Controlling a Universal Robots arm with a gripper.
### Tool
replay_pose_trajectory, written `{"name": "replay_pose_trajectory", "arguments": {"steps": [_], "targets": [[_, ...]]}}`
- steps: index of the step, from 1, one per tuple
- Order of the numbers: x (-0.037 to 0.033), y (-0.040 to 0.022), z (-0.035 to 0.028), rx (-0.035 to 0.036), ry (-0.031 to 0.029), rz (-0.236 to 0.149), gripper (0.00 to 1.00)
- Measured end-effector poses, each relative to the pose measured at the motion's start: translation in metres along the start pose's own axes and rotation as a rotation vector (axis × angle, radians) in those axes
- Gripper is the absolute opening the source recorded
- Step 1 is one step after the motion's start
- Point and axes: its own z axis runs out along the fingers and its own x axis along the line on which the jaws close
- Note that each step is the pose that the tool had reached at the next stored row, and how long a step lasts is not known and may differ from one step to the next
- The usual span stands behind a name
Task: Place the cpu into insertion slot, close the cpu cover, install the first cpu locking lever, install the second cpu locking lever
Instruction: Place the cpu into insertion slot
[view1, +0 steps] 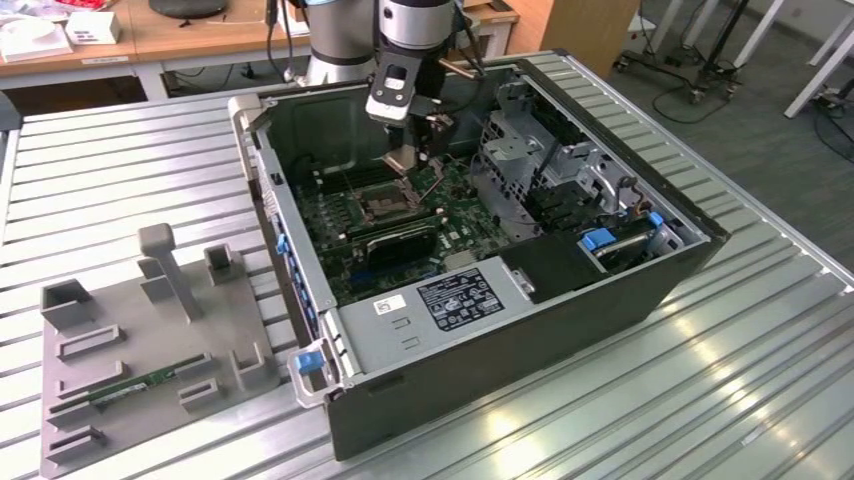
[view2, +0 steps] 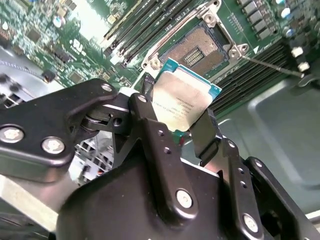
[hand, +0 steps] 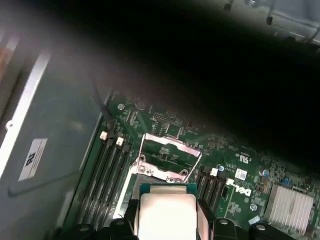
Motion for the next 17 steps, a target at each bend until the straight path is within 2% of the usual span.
{"name": "replay_pose_trajectory", "arguments": {"steps": [17], "targets": [[-0.0001, -0.0004, 0.0047, -0.0060, -0.0274, 0.308, 0.54]]}}
